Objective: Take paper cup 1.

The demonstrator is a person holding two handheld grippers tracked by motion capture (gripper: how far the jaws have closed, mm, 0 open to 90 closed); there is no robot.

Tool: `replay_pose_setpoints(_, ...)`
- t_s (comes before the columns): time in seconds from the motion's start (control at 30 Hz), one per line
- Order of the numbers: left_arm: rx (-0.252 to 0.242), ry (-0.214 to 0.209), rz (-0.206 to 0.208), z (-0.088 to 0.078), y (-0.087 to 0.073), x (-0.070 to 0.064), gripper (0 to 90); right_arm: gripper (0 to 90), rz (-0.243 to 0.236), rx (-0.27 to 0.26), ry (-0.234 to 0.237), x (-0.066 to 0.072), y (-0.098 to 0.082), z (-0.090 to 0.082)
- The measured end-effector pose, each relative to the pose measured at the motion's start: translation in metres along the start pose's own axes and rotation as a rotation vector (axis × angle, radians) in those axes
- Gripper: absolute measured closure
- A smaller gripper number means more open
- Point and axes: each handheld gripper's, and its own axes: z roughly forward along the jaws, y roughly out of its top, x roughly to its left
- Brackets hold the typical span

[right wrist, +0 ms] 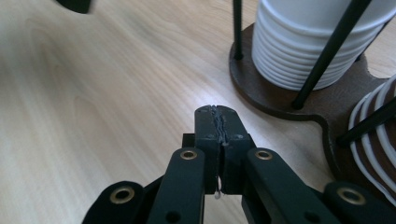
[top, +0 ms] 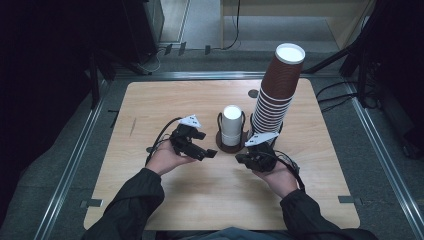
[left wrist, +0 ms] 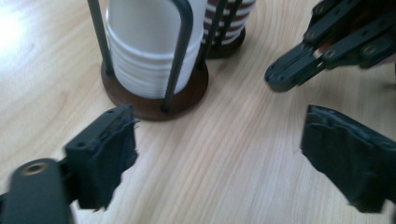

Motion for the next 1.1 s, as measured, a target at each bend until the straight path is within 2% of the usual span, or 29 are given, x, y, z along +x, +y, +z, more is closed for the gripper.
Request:
replay_pose_setpoints(0.1,0.004,0.003,0.006,0.001,0.004,0.001,9.2,89.6,0.017,-0.006,-0.006,0.0,0.002,0.003)
replay_pose_setpoints(0.2,0.019,0.002,0.027,0.002,0.012,0.002,9.6,89.6,0.043,-0.034,-0.019,0.001,0.007,0.008)
replay_pose_setpoints(0.4,0.017,0.011,0.041,0.001,0.026,0.006,11.6,89.9,0.092,-0.038,-0.046,-0.001,0.011,0.018)
replay_pose_setpoints(0.43,0.017,0.011,0.041,0.001,0.026,0.006,12.1,89.9,0.092,-0.038,-0.046,-0.001,0.011,0.018)
replay_pose_setpoints(0.47,0.017,0.03,0.064,0.0,0.032,0.007,13.1,89.9,0.095,-0.056,-0.062,-0.001,0.012,0.019)
replay_pose_setpoints(0.67,0.029,0.02,0.065,0.001,0.051,0.014,14.2,89.9,0.128,-0.08,-0.101,-0.005,0.014,0.023)
replay_pose_setpoints(0.8,0.035,0.019,0.08,0.002,0.063,0.017,14.4,89.8,0.14,-0.087,-0.119,-0.006,0.016,0.026)
replay_pose_setpoints(0.97,0.064,0.035,0.112,0.009,0.075,0.018,15.8,89.8,0.152,-0.11,-0.153,-0.004,0.019,0.029)
replay_pose_setpoints(1.1,0.07,0.032,0.109,0.015,0.083,0.021,15.8,89.8,0.158,-0.129,-0.179,-0.002,0.021,0.032)
